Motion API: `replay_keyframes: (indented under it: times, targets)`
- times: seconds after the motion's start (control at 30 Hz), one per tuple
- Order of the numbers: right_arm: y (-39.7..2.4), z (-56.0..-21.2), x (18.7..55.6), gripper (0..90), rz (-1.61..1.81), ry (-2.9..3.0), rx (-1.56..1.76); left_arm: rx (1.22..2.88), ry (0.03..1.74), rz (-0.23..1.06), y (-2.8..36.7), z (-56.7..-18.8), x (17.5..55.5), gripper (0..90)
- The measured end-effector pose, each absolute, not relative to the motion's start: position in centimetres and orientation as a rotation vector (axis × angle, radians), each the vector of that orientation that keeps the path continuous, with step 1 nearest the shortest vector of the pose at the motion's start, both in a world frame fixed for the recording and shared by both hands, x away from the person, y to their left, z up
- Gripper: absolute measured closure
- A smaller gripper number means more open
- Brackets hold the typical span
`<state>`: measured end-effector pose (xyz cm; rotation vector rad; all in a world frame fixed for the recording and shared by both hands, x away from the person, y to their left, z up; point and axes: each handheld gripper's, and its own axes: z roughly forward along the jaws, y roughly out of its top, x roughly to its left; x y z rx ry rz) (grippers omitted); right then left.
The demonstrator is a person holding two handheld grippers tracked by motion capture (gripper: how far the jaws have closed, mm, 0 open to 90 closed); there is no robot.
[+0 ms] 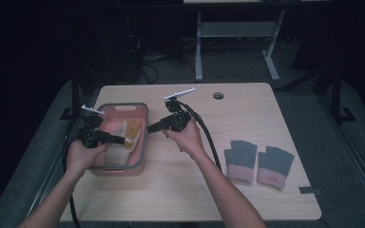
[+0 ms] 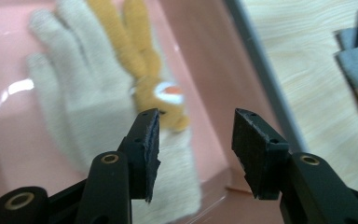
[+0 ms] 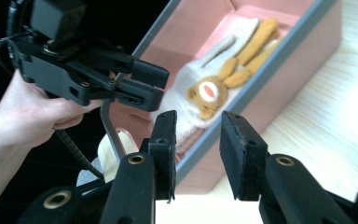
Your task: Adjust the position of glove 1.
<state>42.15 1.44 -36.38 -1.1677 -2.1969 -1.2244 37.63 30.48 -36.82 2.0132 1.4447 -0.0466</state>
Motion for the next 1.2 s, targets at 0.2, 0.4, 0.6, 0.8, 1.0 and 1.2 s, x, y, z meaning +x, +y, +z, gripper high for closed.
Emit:
replay_keyframes:
  times: [0.2, 0.4, 0.6, 0.8, 1.0, 1.2]
  targets:
    - [0.3, -36.2, 41.6, 65.2, -1.237, -2.188, -1.172, 1.996, 1.394, -0.048, 29.5, -36.2, 37.6, 50.7]
    - [-1.1, -35.8, 41.3, 63.8, -1.248, -2.199, -1.186, 1.994, 1.352, -0.06, 28.5, -35.8, 37.6, 49.7]
    - [-2.9, -35.9, 41.1, 62.0, -1.261, -2.18, -1.22, 1.984, 1.303, -0.06, 27.2, -35.5, 37.4, 49.0]
    - [-4.6, -35.7, 40.9, 60.7, -1.267, -2.177, -1.241, 1.988, 1.271, -0.056, 25.8, -35.1, 37.4, 46.0]
    - [-6.1, -35.6, 40.7, 58.8, -1.27, -2.174, -1.27, 1.983, 1.24, -0.068, 24.5, -34.8, 37.4, 40.7]
    - [-7.3, -35.5, 40.3, 57.3, -1.265, -2.176, -1.289, 1.978, 1.201, -0.082, 23.2, -34.6, 37.4, 38.3]
